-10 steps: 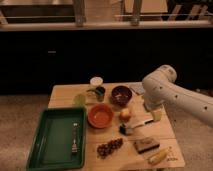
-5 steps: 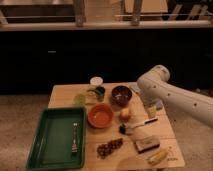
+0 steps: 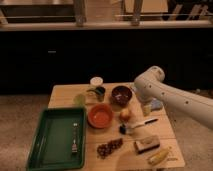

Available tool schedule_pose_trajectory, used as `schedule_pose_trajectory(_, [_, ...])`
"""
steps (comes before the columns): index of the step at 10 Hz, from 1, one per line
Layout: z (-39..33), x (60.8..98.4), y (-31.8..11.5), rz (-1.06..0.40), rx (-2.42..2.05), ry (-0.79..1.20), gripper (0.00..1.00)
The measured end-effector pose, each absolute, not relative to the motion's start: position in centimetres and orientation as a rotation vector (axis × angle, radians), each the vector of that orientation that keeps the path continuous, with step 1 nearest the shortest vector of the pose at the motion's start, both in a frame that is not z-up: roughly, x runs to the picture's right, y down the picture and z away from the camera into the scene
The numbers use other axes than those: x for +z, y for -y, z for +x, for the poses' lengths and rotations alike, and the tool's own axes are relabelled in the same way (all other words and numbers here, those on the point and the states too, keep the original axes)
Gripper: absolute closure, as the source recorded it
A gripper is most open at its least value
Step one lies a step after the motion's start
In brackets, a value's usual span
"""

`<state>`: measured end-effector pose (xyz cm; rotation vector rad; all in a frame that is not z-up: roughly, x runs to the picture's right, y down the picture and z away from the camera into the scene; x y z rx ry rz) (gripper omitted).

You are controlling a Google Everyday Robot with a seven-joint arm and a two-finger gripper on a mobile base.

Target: Stack bowls on top of each other

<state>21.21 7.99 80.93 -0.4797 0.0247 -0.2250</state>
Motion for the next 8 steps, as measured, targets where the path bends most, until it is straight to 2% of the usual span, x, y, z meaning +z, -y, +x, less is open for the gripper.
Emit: schedule_pose_trajectory(8, [20.8, 85.1, -6.7, -0.437, -0.145, 0.03, 0.2])
